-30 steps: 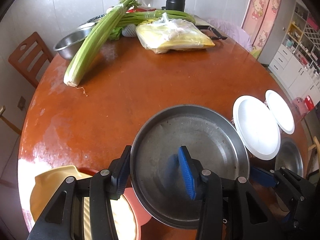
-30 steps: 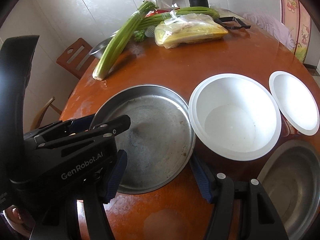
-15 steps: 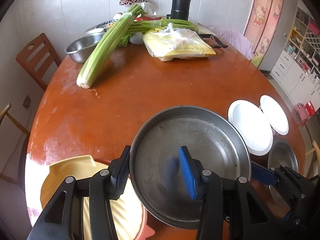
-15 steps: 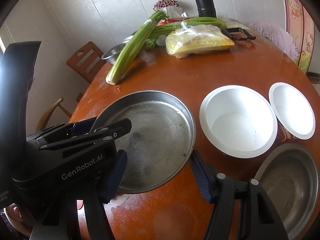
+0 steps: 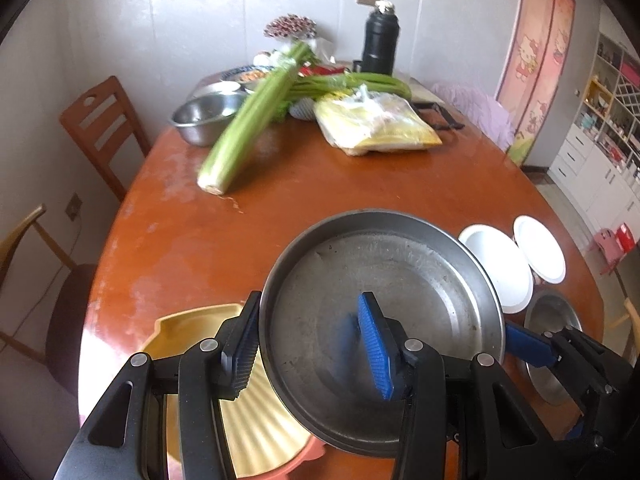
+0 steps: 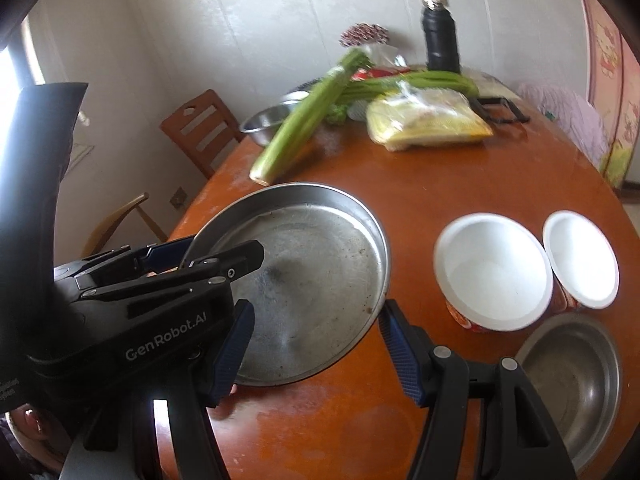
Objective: Organize plates and bowls
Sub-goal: 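Lift the grey tray with the left tool and carry it toward the stacked plates, then lower the grey tray with the left tool onto the yellow shell plate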
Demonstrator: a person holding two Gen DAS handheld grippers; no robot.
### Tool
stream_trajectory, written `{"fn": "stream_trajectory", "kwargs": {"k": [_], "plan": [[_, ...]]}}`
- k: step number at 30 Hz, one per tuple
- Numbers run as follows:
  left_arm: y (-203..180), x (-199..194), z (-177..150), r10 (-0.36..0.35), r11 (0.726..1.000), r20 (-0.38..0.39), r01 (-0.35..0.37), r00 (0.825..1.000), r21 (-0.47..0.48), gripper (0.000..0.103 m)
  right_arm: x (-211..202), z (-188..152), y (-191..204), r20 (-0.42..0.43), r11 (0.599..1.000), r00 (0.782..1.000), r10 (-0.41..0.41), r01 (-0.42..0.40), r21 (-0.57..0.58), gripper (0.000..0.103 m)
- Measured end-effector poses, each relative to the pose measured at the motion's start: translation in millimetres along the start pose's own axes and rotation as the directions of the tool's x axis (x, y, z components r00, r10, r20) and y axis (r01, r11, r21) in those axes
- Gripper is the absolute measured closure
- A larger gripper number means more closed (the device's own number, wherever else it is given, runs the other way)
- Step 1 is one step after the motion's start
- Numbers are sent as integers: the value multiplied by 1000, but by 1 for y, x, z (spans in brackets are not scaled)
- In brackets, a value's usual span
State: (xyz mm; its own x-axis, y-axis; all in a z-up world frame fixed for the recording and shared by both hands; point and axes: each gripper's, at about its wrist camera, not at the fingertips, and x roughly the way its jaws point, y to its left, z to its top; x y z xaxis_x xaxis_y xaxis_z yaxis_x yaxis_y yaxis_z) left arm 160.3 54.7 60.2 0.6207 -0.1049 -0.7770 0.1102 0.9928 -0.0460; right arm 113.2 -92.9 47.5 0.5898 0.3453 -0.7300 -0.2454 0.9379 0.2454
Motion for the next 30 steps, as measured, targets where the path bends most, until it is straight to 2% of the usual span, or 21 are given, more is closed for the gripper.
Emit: {"fn": "stream_trajectory", "kwargs": {"k": [11,18,30], "plan": [[39,-36,-8,56,997,50,-54,997,-49,55,-9,9,44,29,994,998,61,-58,-98,38],[62,-49,-19,93,992,63,-87,994,-95,55,-3,9,72,17,981,995,97,-92,-171,38],[75,-47,-43,101,989,54,-94,993,-115,55,15,-5,82,-29,975,994,110,-114,-193,38]]}}
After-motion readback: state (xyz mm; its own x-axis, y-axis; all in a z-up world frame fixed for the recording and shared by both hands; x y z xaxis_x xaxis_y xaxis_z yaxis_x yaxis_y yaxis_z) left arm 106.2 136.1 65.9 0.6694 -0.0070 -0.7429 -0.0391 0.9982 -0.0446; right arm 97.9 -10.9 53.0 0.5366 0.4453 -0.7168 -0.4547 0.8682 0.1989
